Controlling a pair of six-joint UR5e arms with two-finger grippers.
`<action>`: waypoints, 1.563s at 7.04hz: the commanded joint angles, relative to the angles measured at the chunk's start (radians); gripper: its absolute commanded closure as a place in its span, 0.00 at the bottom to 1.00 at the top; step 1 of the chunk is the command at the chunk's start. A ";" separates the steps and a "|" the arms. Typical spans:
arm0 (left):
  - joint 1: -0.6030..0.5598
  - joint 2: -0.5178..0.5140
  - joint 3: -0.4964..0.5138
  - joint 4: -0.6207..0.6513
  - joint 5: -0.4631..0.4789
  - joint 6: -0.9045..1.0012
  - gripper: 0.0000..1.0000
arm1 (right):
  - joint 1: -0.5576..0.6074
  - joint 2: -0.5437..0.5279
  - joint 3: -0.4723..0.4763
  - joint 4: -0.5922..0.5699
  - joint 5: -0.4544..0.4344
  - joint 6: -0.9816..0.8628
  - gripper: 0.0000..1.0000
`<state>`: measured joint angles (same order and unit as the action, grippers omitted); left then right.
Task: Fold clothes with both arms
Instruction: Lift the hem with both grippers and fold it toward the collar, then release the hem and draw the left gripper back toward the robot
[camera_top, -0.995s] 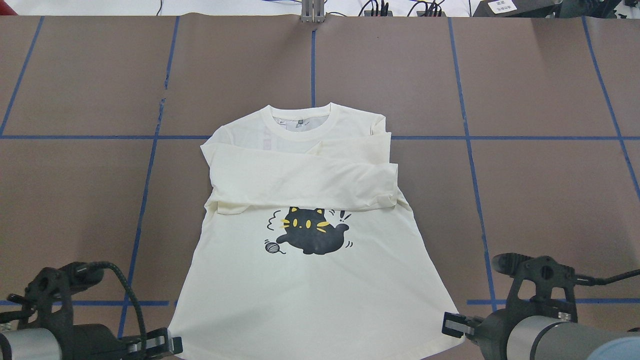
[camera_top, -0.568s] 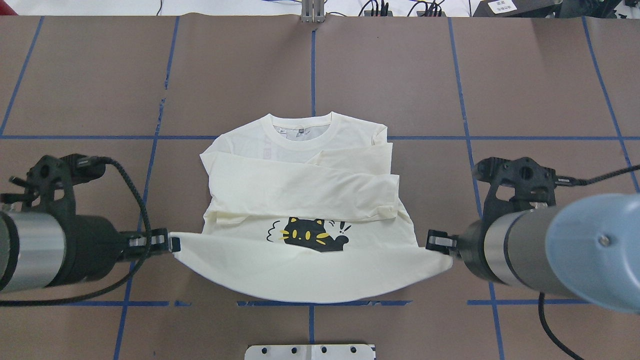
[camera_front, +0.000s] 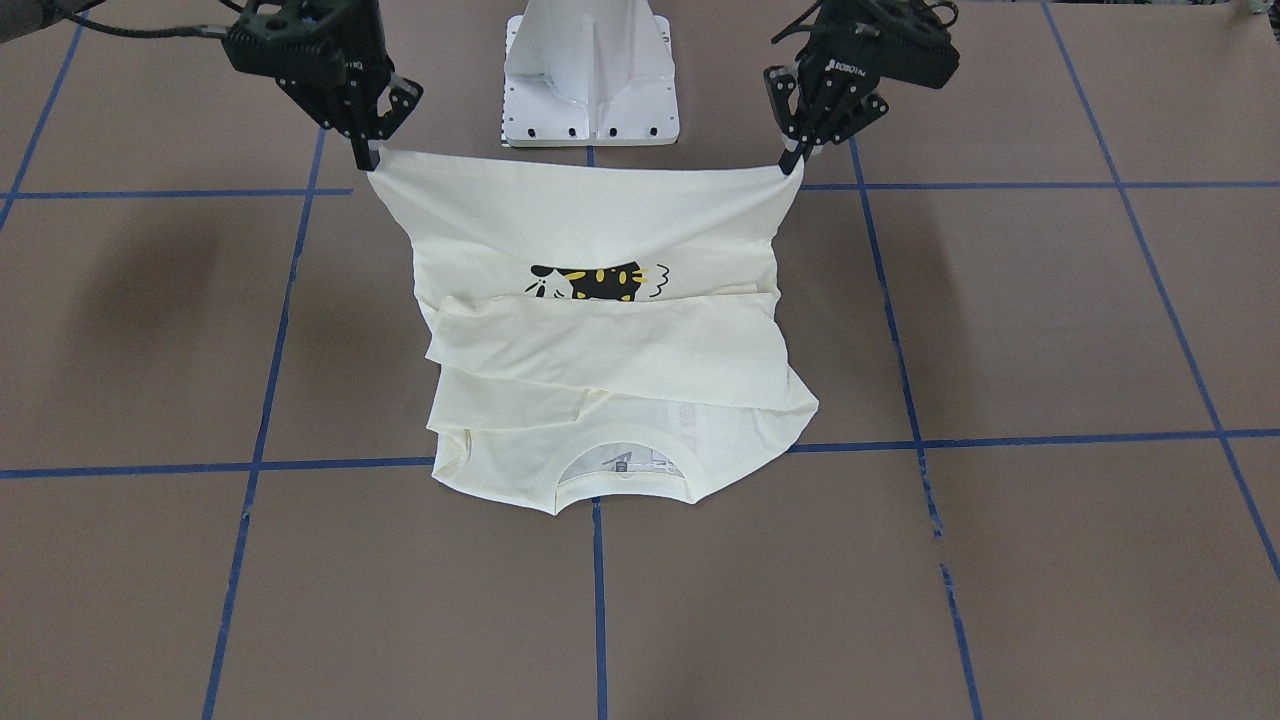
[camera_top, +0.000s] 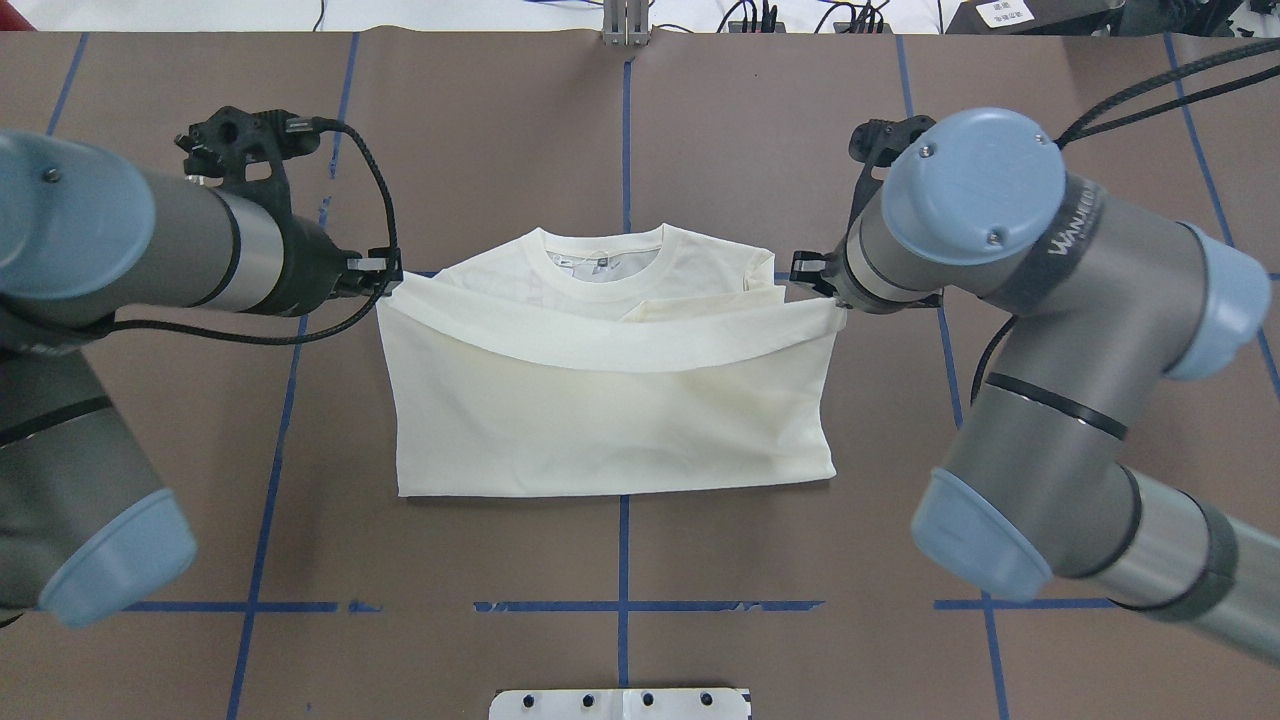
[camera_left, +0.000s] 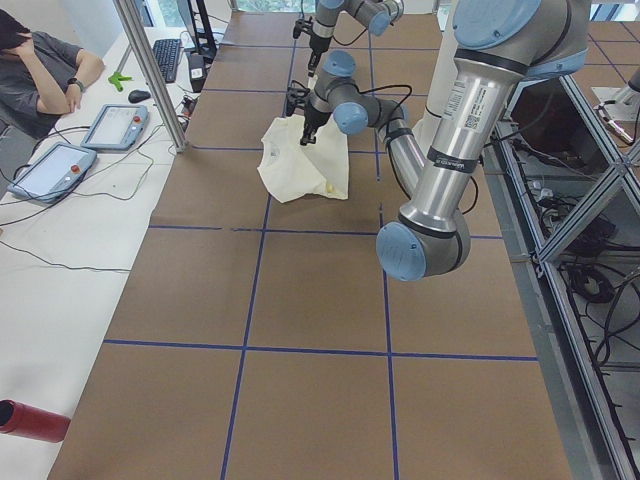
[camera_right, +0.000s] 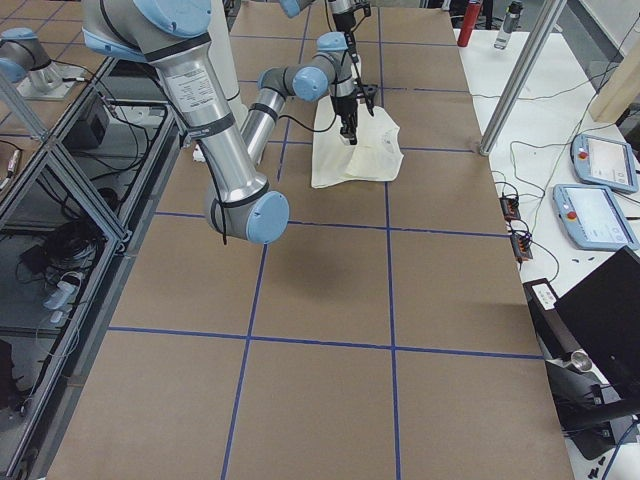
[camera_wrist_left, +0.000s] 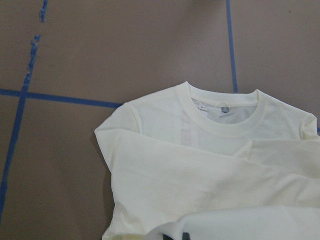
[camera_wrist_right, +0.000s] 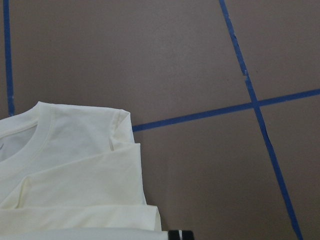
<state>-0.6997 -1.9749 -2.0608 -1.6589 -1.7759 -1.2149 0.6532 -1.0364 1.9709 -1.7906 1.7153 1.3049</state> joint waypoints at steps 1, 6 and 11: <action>-0.043 -0.073 0.234 -0.089 0.016 0.047 1.00 | 0.022 0.127 -0.291 0.169 -0.005 -0.007 1.00; -0.024 -0.133 0.534 -0.269 0.099 0.046 1.00 | 0.040 0.154 -0.517 0.342 -0.016 -0.032 1.00; -0.020 -0.130 0.525 -0.274 0.099 0.052 0.23 | 0.040 0.150 -0.527 0.346 -0.046 -0.018 0.01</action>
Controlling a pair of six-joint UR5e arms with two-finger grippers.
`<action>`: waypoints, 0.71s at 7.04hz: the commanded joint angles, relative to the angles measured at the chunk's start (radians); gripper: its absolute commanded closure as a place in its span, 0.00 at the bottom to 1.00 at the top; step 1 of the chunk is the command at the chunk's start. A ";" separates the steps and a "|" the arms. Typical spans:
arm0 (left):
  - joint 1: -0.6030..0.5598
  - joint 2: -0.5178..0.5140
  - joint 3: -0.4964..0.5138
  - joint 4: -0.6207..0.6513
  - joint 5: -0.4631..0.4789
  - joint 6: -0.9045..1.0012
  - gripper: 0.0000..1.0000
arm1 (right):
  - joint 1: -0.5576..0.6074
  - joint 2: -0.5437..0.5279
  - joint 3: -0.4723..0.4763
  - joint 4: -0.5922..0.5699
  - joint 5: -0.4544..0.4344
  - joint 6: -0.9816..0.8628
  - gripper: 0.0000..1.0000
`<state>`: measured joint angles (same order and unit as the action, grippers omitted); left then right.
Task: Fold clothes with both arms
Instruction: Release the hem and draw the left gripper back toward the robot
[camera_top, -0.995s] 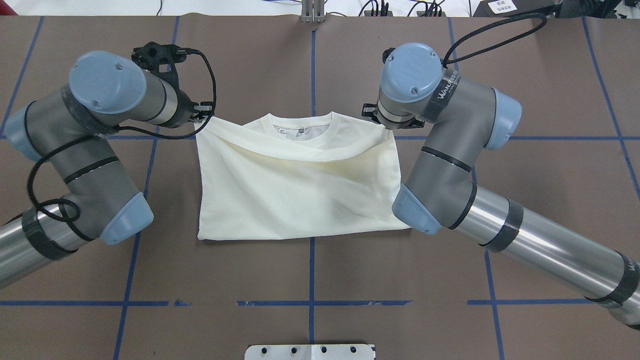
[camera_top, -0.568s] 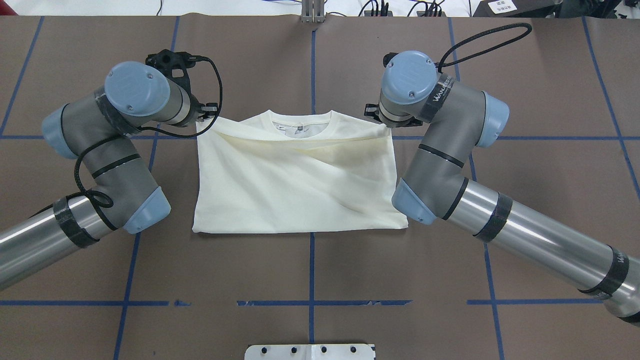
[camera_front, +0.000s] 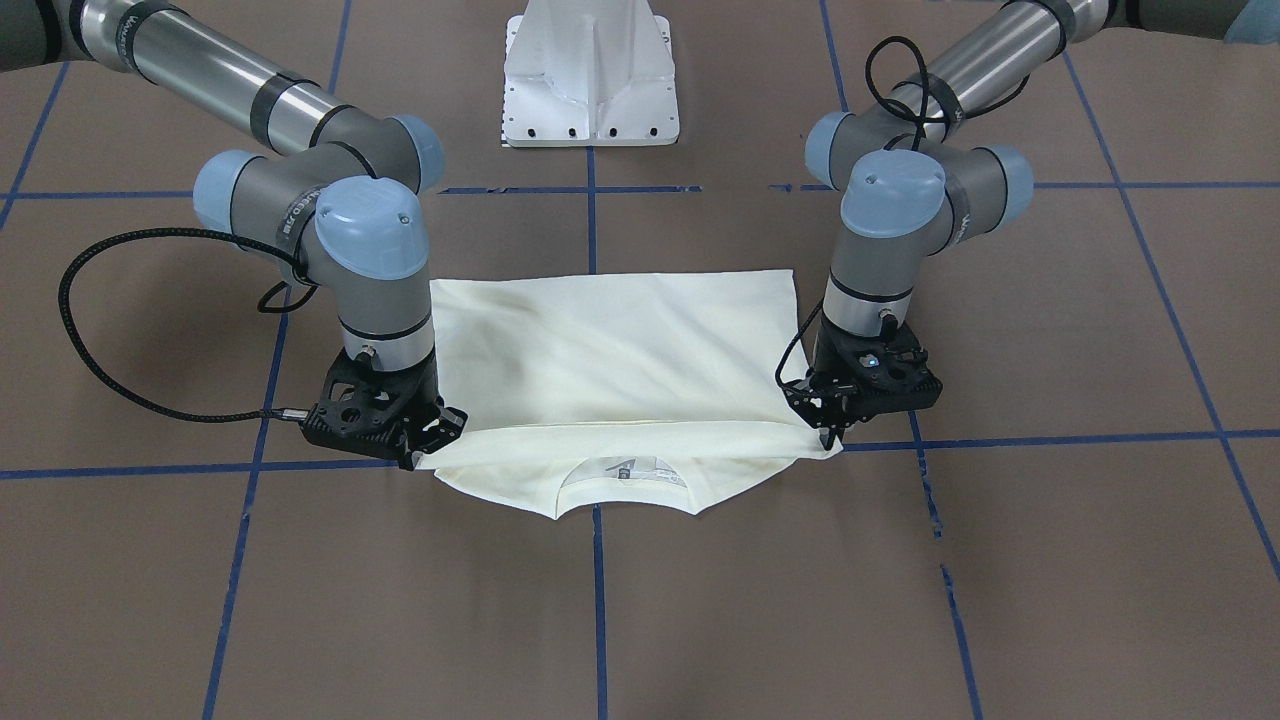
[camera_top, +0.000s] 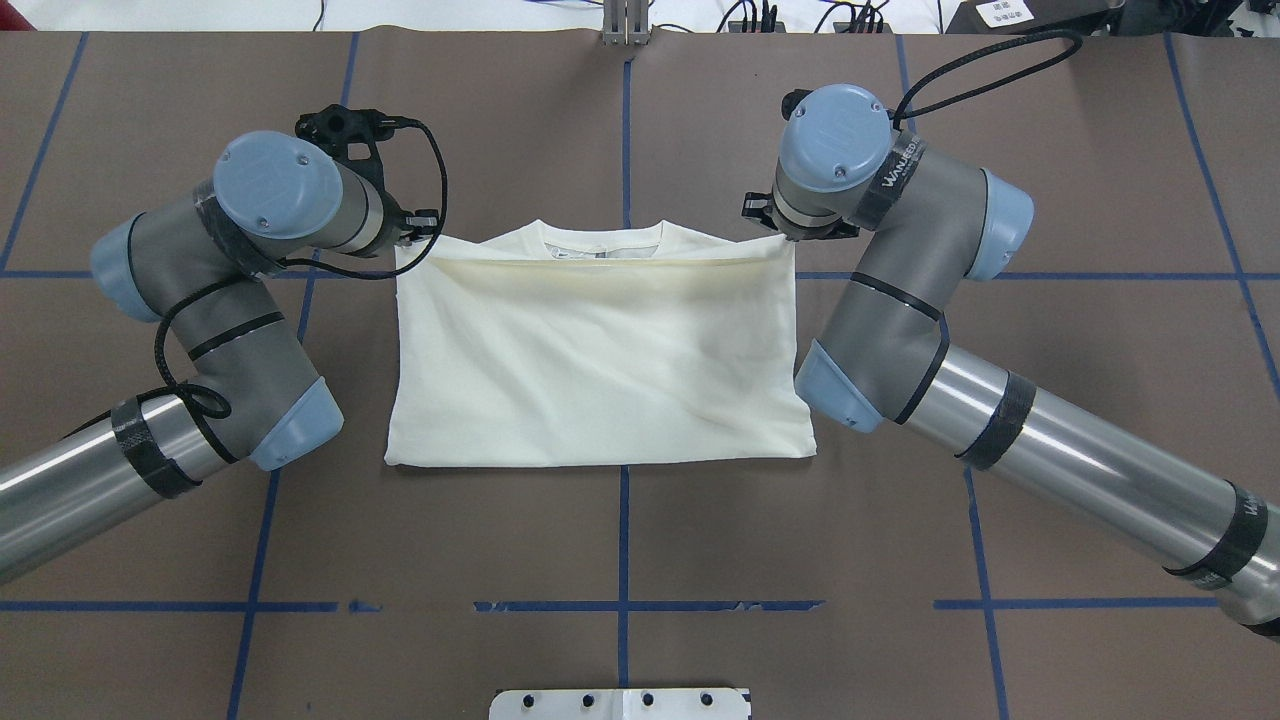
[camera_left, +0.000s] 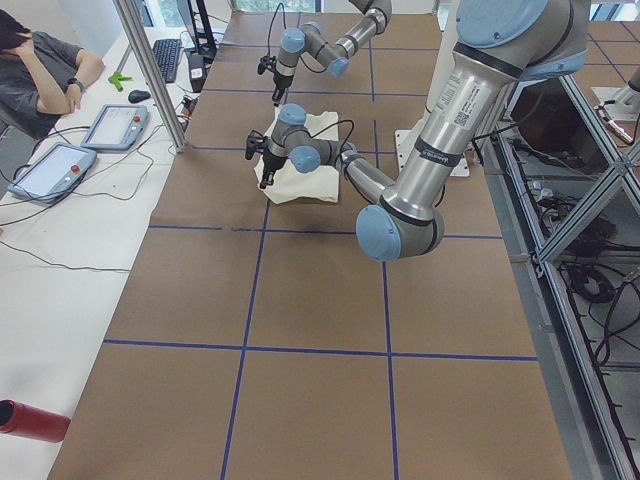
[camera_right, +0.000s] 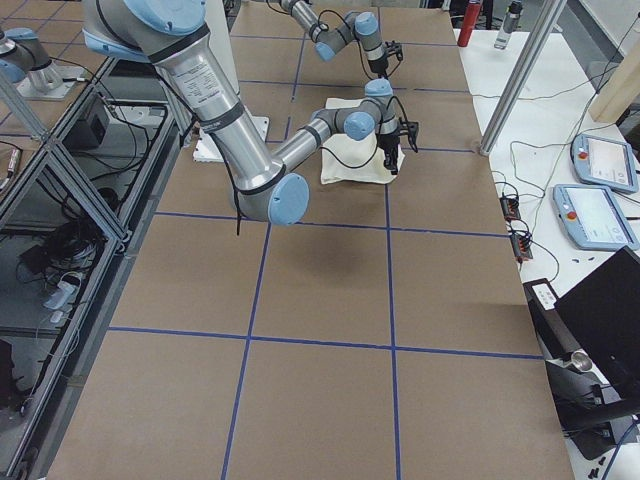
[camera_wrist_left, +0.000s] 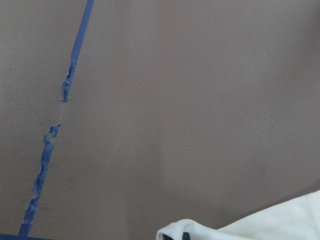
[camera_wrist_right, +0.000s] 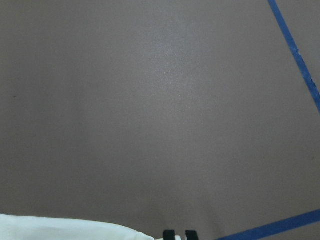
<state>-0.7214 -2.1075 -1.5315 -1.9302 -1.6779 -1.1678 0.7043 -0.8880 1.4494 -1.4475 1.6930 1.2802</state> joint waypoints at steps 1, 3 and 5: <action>0.019 0.003 -0.012 -0.013 0.000 0.046 0.00 | -0.009 0.003 0.002 0.006 -0.039 -0.007 0.00; 0.055 0.082 -0.144 -0.032 -0.011 0.068 0.00 | 0.006 -0.008 0.058 0.007 0.005 -0.051 0.00; 0.176 0.252 -0.286 -0.150 -0.002 -0.002 0.00 | 0.007 -0.074 0.169 0.007 0.022 -0.053 0.00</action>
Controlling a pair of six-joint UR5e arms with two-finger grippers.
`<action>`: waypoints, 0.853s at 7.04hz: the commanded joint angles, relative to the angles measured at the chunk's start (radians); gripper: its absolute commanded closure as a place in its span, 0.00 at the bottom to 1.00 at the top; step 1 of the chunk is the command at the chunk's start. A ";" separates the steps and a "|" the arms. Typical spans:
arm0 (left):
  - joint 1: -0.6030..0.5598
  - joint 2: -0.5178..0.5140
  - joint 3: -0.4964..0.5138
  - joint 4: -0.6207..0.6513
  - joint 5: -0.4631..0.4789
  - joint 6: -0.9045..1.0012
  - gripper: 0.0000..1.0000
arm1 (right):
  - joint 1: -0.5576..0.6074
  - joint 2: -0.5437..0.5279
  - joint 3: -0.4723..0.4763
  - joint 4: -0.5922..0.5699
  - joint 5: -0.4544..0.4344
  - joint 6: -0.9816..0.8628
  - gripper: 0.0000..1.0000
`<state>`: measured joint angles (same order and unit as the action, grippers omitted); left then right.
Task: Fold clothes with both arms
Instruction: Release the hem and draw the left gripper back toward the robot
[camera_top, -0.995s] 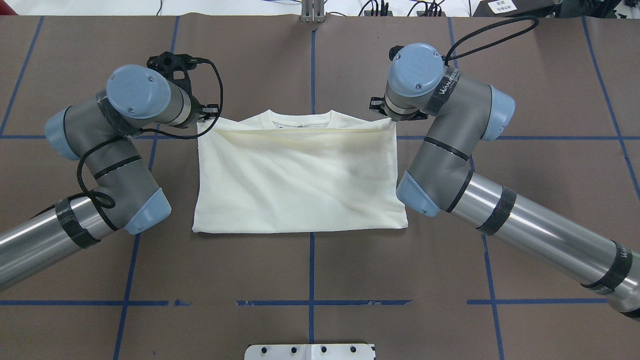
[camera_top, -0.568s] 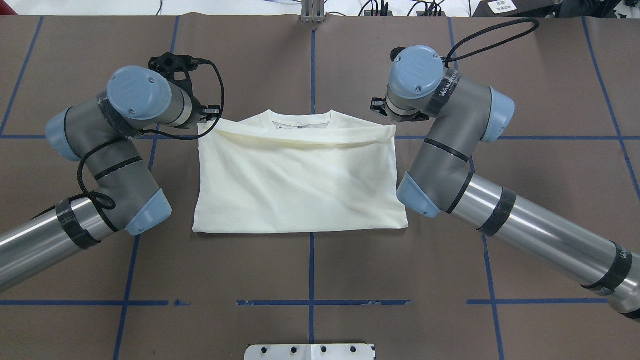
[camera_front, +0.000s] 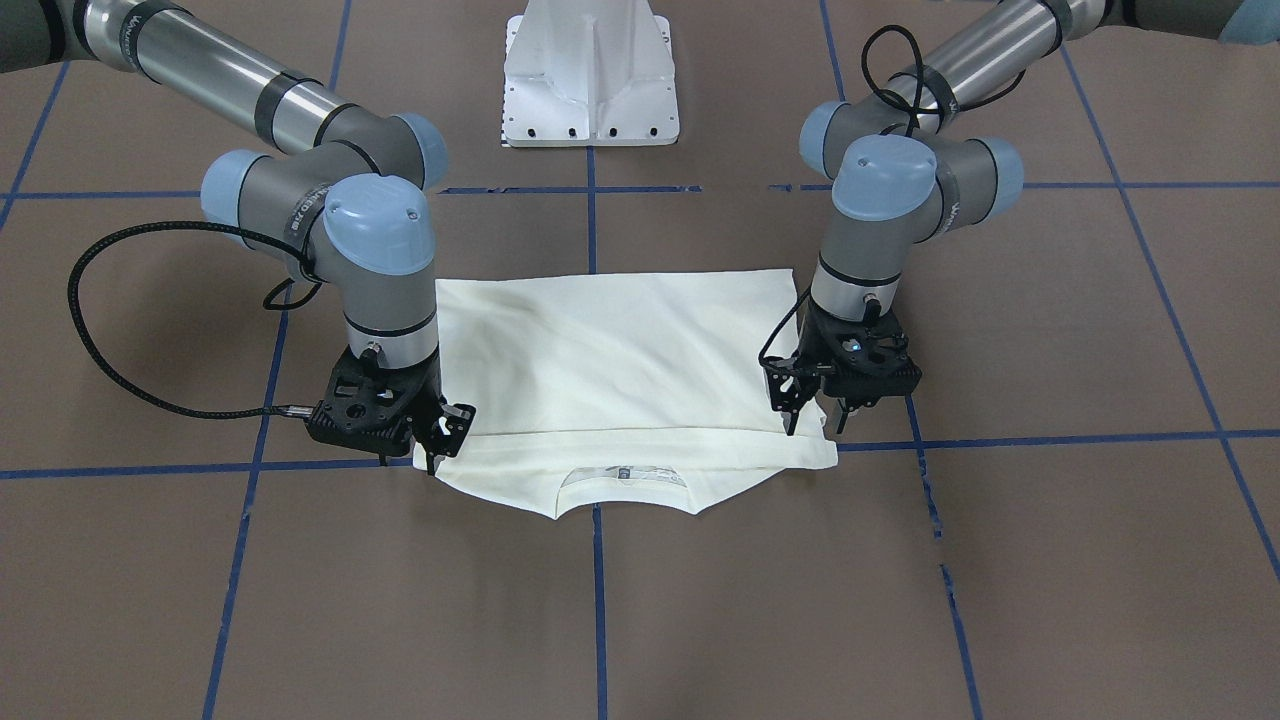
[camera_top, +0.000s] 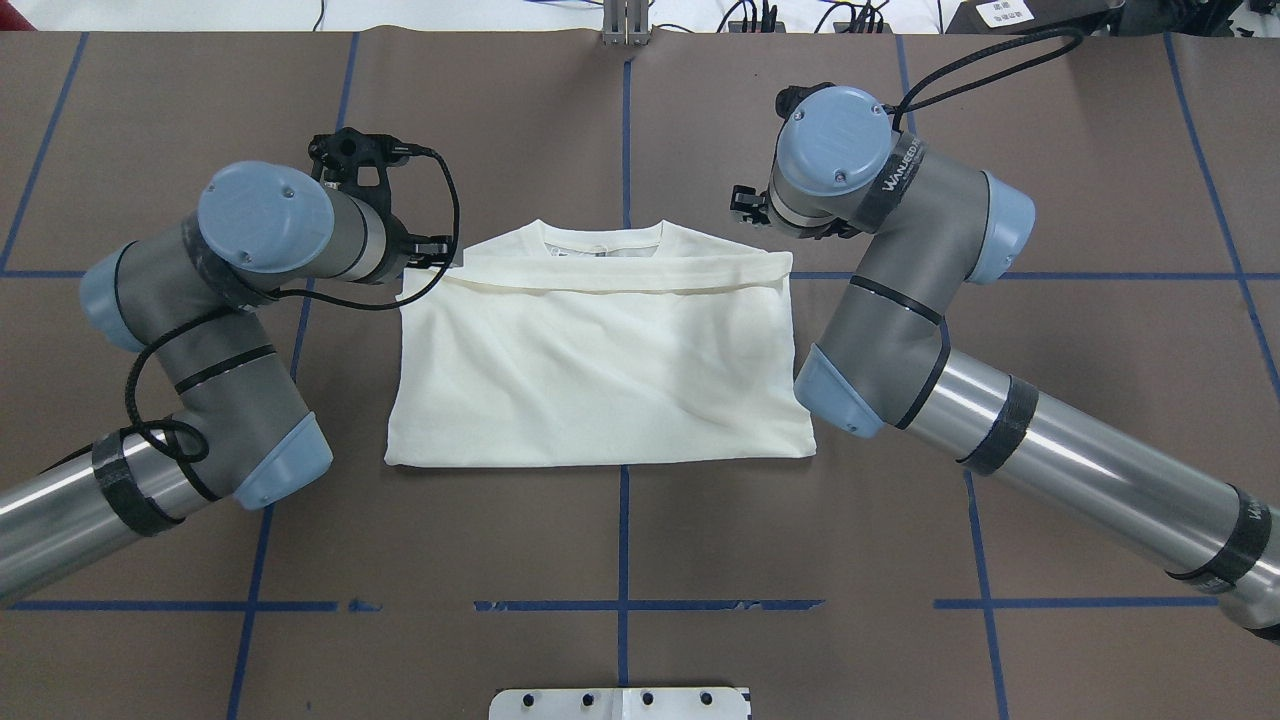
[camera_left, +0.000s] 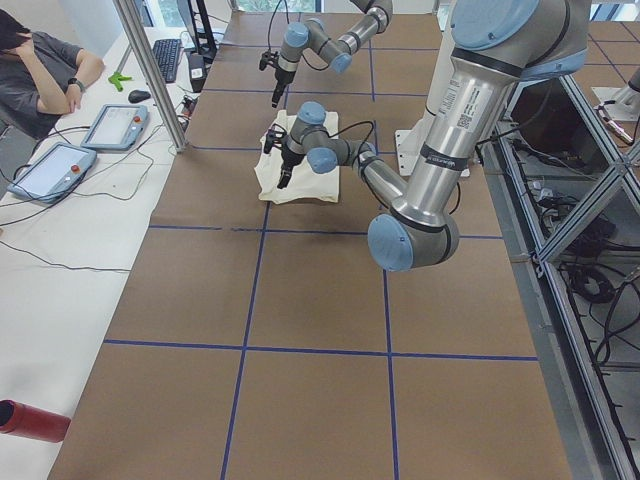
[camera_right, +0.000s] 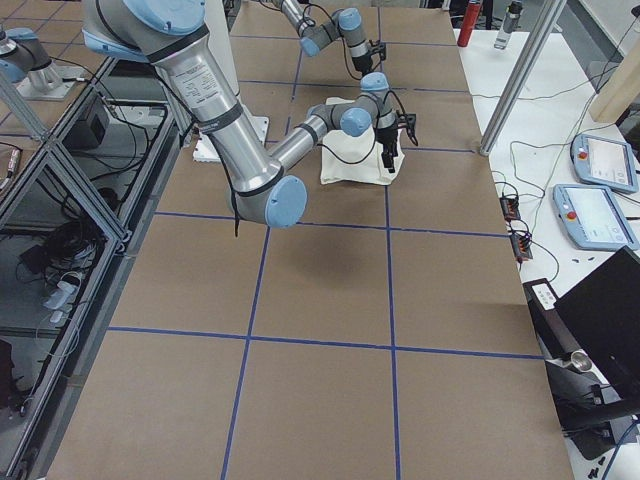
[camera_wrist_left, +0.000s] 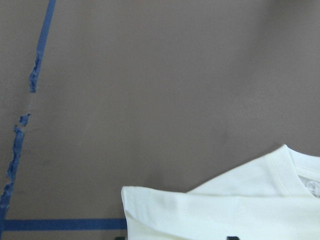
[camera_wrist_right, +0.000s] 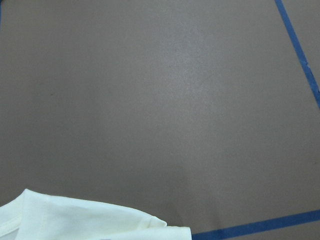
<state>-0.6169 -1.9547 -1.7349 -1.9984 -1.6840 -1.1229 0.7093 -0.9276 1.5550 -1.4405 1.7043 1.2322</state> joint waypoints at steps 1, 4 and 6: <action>0.124 0.161 -0.097 -0.167 0.016 -0.125 0.00 | 0.001 -0.037 0.068 0.000 0.009 -0.003 0.00; 0.192 0.221 -0.098 -0.237 0.086 -0.229 0.30 | 0.002 -0.037 0.070 0.000 0.008 -0.003 0.00; 0.204 0.235 -0.098 -0.238 0.086 -0.230 0.33 | 0.002 -0.039 0.070 0.000 0.008 -0.003 0.00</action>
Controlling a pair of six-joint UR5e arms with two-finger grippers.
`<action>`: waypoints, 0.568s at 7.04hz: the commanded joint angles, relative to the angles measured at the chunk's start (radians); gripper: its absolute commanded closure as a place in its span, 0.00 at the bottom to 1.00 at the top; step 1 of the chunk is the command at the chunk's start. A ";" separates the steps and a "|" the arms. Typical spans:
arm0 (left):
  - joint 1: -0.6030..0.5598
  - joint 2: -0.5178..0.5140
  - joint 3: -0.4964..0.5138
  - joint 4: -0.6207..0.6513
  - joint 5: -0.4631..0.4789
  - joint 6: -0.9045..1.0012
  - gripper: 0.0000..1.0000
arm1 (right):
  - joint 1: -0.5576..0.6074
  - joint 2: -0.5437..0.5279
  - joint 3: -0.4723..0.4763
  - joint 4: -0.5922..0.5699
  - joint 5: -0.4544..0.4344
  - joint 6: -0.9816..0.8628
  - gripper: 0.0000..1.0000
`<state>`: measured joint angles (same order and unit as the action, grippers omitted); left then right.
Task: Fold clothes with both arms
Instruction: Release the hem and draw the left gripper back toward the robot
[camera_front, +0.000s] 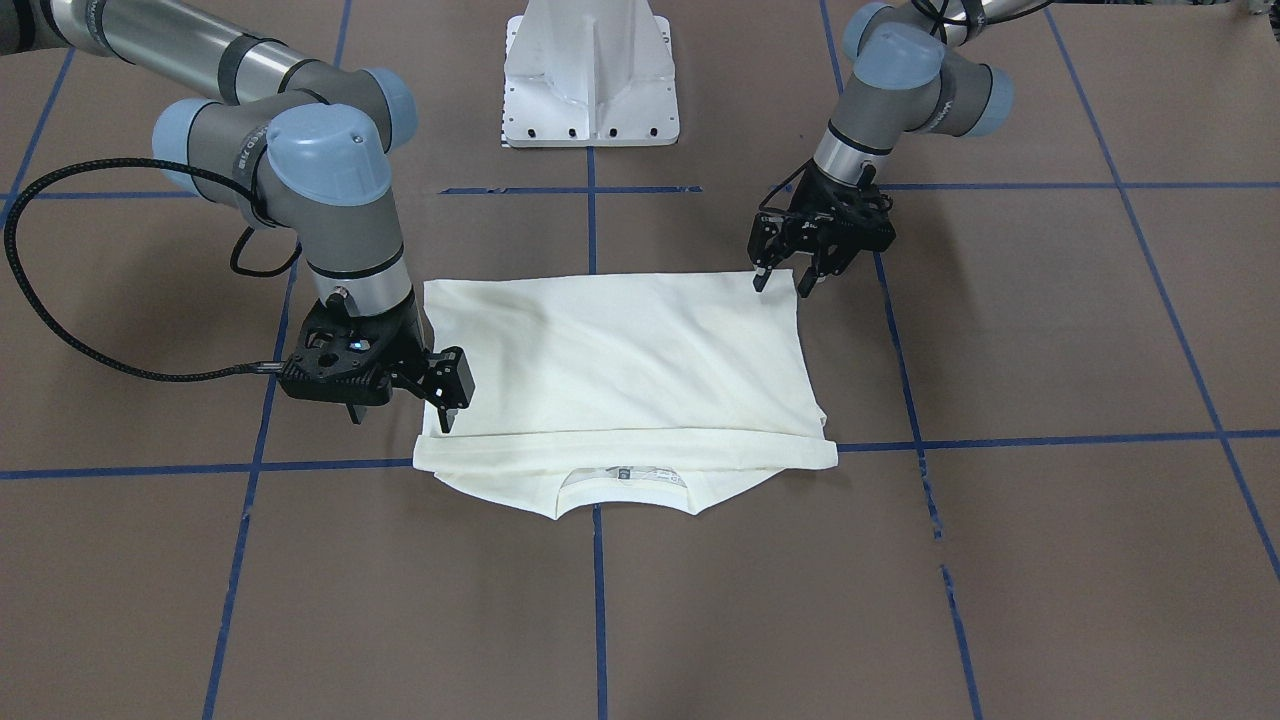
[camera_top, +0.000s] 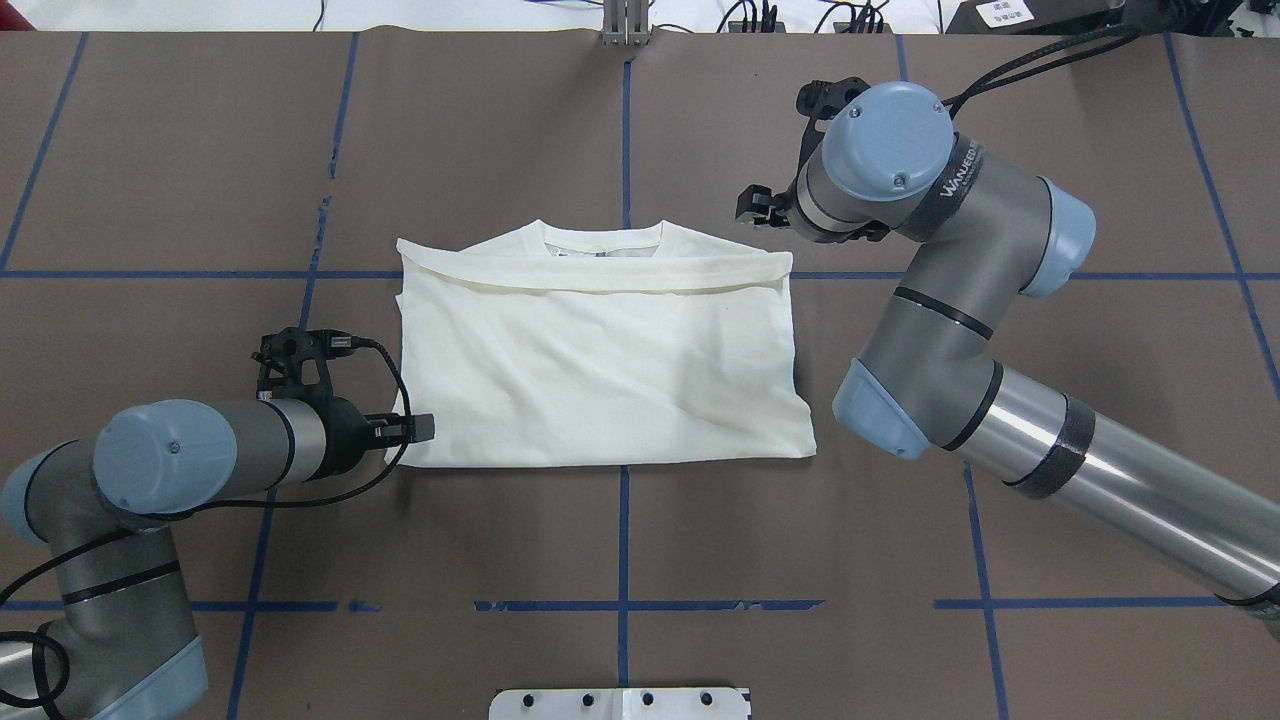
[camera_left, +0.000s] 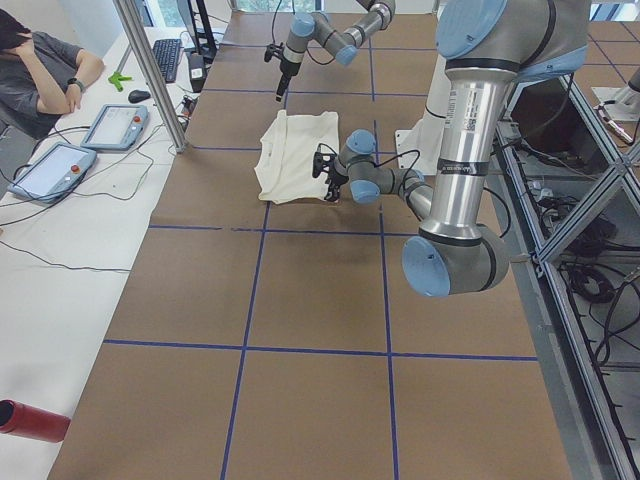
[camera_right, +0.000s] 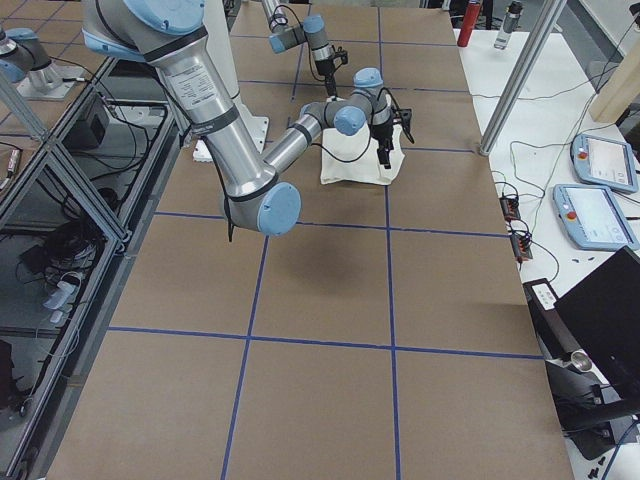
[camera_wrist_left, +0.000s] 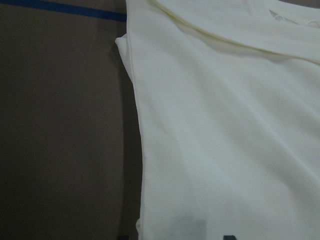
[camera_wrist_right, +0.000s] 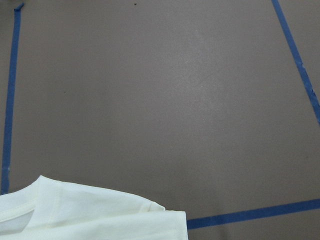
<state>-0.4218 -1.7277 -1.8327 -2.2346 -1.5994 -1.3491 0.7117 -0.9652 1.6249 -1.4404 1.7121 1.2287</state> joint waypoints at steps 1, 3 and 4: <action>0.017 0.008 0.000 0.000 0.001 -0.004 0.39 | -0.001 -0.003 0.000 0.000 0.000 0.000 0.00; 0.052 0.008 0.000 0.000 0.004 -0.030 0.85 | -0.002 -0.003 0.000 0.000 -0.002 -0.002 0.00; 0.058 0.008 -0.002 0.000 0.007 -0.030 1.00 | -0.002 -0.003 0.000 0.000 -0.002 -0.002 0.00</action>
<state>-0.3758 -1.7197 -1.8336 -2.2354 -1.5952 -1.3743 0.7104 -0.9678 1.6250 -1.4404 1.7106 1.2277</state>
